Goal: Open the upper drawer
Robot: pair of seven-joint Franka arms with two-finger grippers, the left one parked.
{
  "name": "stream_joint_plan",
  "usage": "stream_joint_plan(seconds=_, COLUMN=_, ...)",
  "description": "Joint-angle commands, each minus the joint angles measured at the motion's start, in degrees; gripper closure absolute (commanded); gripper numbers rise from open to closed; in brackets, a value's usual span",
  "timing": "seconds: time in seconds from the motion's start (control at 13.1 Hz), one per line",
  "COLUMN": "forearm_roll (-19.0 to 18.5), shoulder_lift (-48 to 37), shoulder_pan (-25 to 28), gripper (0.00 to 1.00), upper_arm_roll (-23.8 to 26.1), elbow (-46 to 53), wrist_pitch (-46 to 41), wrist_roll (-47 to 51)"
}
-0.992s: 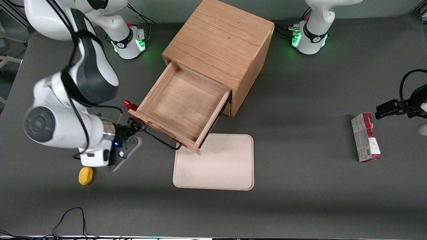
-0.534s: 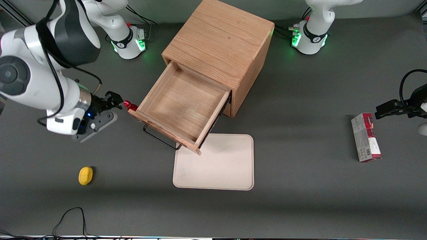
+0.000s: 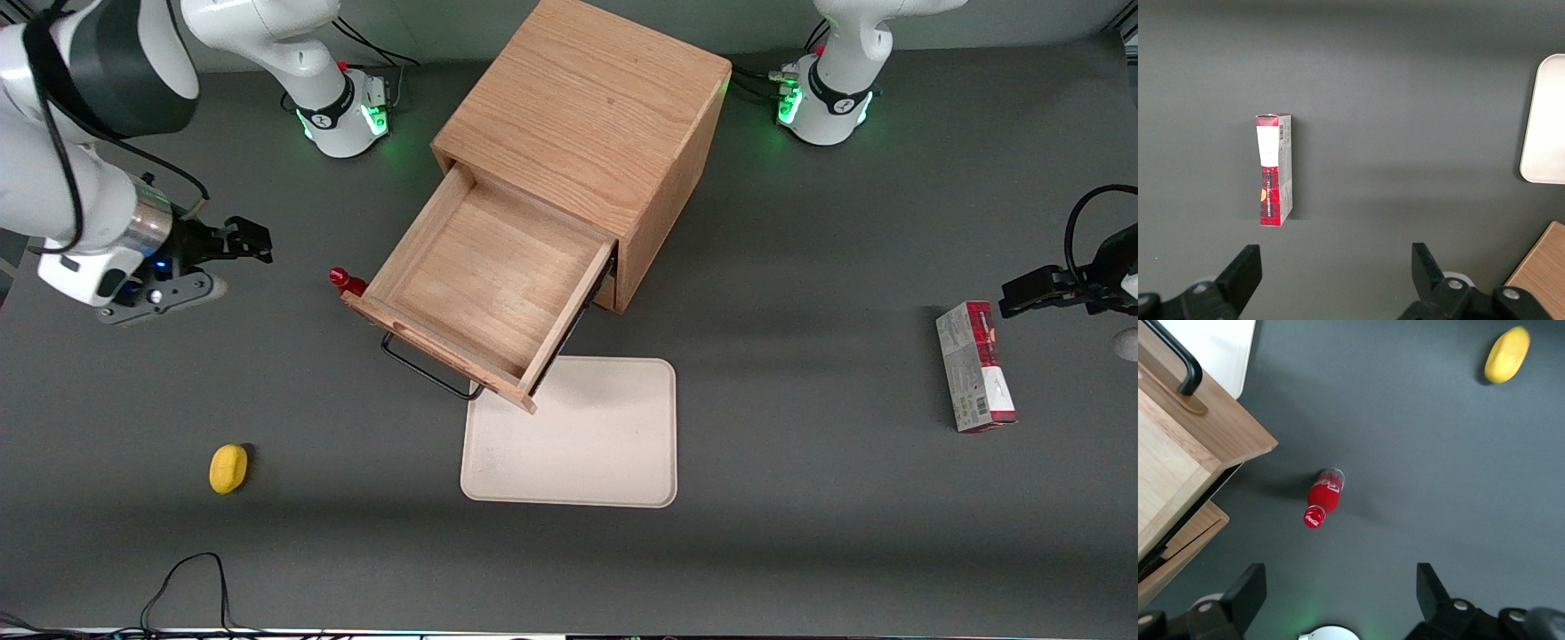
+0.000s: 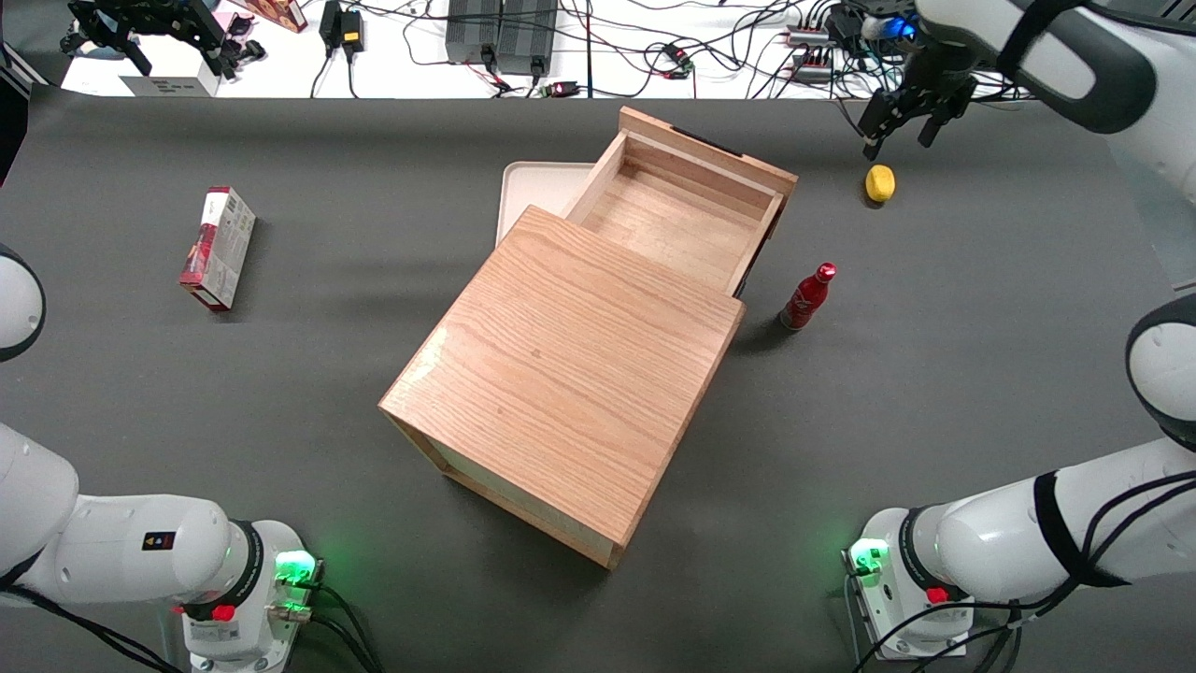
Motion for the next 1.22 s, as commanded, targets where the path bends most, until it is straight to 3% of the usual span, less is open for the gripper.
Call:
stream_joint_plan(seconds=0.0, forearm_roll=1.1, shoulder_lift=-4.0, shoulder_pan=0.6, gripper=0.00, upper_arm_roll=-0.2, elbow=-2.2, wrist_pitch=2.5, wrist_roll=3.0)
stream_joint_plan(seconds=0.61, forearm_roll=1.2, shoulder_lift=-5.2, shoulder_pan=-0.7, gripper=0.00, upper_arm_roll=0.5, elbow=-0.2, wrist_pitch=0.8, wrist_roll=3.3)
stream_joint_plan(seconds=0.84, forearm_roll=2.4, shoulder_lift=-5.0, shoulder_pan=-6.6, gripper=0.00, upper_arm_roll=3.6, elbow=0.6, wrist_pitch=-2.6, wrist_roll=3.2)
stream_joint_plan(seconds=1.15, forearm_roll=2.4, shoulder_lift=-4.3, shoulder_pan=-6.8, gripper=0.00, upper_arm_roll=4.2, elbow=2.5, wrist_pitch=-3.2, wrist_roll=3.6)
